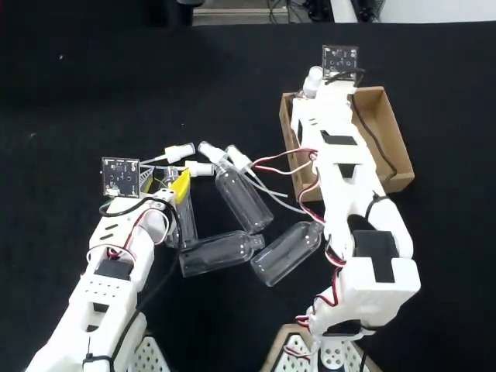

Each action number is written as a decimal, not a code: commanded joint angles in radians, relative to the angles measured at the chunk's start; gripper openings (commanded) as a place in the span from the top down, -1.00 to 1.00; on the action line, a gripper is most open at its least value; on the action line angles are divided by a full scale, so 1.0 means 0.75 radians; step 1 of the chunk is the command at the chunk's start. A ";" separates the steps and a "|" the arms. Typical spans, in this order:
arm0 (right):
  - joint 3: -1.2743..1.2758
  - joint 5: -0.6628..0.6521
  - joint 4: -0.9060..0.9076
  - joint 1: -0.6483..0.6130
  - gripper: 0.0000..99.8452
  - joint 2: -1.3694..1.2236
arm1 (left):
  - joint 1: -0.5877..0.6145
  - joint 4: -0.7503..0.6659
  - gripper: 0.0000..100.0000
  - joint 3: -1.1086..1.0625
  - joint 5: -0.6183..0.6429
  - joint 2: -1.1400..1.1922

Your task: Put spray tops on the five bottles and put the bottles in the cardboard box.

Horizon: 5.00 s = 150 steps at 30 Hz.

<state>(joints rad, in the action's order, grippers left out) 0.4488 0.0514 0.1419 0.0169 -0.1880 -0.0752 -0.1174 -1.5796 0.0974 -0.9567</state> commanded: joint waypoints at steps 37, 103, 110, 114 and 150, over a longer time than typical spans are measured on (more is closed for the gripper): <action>0.056 0.094 0.286 -0.080 0.23 0.292 | -0.015 -0.031 0.54 0.017 0.000 -0.006; -0.140 -0.198 1.072 0.673 0.66 0.214 | -0.005 -0.023 0.54 0.013 -0.002 -0.004; -0.077 -0.198 1.060 0.624 0.66 0.386 | -0.005 -0.023 0.54 0.013 -0.002 -0.004; -0.066 -0.207 1.019 0.618 0.66 0.431 | -0.005 -0.023 0.54 0.013 -0.002 -0.004; 0.341 -0.196 1.600 -0.295 0.66 1.497 | 0.298 -0.031 0.54 0.060 0.016 -0.016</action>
<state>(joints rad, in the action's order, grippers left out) 0.6897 -0.1005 1.3755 -0.0936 0.9244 0.0829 -0.1174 -1.5796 0.0974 -0.9567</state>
